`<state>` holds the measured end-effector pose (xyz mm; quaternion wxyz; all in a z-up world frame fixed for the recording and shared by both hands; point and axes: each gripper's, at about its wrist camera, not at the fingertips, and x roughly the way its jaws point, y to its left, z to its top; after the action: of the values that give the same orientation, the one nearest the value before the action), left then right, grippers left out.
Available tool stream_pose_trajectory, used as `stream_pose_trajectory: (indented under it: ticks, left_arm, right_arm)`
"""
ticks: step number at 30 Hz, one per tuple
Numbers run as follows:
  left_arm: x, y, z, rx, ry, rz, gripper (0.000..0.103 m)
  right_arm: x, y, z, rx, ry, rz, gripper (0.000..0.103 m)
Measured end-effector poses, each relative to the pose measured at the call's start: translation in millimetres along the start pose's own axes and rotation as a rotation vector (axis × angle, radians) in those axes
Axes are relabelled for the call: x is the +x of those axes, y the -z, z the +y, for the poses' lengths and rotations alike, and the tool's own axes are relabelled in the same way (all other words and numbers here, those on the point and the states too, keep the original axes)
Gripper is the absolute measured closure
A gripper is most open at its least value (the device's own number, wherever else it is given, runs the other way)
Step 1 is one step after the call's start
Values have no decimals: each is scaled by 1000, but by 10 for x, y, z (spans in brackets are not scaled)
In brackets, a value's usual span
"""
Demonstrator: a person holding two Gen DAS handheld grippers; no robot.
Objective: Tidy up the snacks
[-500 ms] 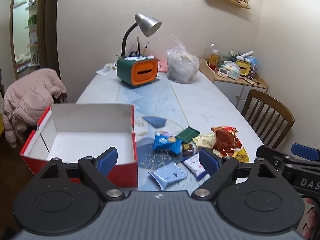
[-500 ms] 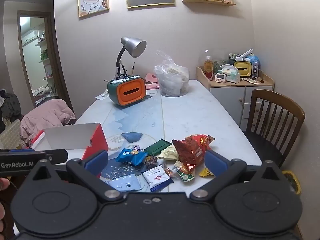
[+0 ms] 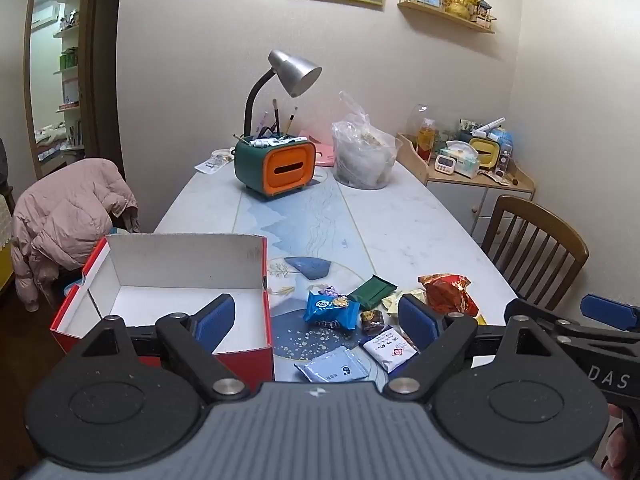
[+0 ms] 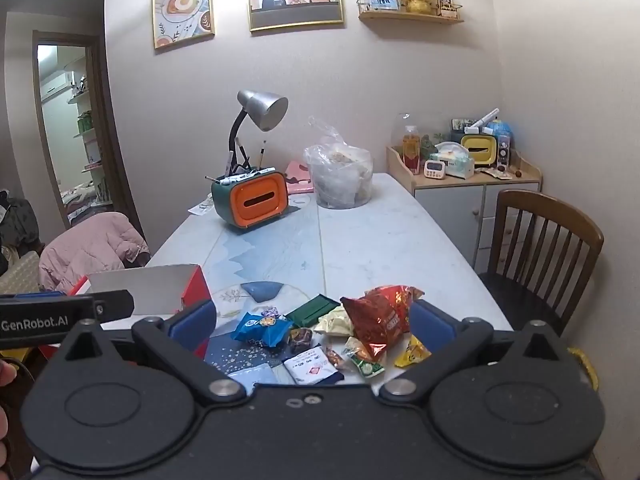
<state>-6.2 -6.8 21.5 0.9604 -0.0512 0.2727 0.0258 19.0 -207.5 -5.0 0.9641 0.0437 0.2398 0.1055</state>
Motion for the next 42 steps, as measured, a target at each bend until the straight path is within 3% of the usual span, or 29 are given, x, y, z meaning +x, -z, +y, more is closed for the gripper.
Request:
stream_pose_trajectory:
  ticks: [42]
  left_arm:
    - [-70,68,21,4,37,-10,14]
  right_arm:
    - [-86,24,174,-34,9,-16,0]
